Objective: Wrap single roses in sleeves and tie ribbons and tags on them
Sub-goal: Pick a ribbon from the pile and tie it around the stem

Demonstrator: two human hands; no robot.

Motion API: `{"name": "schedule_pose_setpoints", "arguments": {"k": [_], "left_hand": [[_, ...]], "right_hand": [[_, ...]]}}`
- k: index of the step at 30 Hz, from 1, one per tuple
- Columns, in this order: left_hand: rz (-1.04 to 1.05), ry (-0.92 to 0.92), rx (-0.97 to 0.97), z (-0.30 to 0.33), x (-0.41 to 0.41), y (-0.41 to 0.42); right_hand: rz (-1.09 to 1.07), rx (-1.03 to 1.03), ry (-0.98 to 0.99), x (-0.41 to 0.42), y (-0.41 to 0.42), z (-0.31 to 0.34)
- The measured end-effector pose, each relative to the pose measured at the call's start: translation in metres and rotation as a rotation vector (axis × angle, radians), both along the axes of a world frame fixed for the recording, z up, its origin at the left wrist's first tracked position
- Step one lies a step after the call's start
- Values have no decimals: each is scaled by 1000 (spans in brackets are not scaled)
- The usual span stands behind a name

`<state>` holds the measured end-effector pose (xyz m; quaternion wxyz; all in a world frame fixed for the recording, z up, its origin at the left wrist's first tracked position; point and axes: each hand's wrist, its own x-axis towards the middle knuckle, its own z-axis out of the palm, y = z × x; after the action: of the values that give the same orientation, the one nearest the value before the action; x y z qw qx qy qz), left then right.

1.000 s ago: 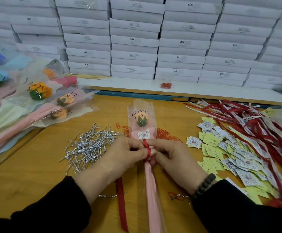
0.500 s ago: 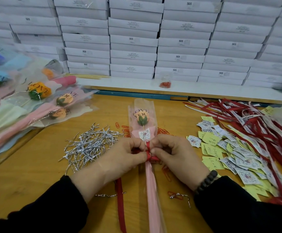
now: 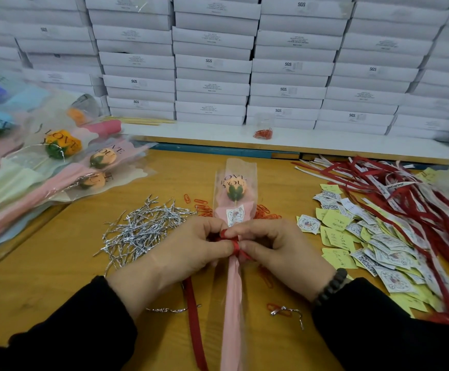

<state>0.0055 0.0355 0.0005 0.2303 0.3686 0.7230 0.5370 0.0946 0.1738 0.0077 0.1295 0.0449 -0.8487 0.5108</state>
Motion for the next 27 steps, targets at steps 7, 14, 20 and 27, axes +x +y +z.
{"name": "schedule_pose_setpoints", "arguments": {"k": [7, 14, 20, 27], "left_hand": [[-29, 10, -23, 2, 3, 1], [-55, -1, -10, 4, 4, 1], [-15, 1, -33, 4, 5, 1], [66, -56, -19, 7, 6, -4]], "right_hand": [[-36, 49, 28, 0, 0, 1], [-95, 37, 63, 1, -2, 1], [-112, 66, 61, 1, -2, 1], [-149, 168, -10, 0, 4, 0]]}}
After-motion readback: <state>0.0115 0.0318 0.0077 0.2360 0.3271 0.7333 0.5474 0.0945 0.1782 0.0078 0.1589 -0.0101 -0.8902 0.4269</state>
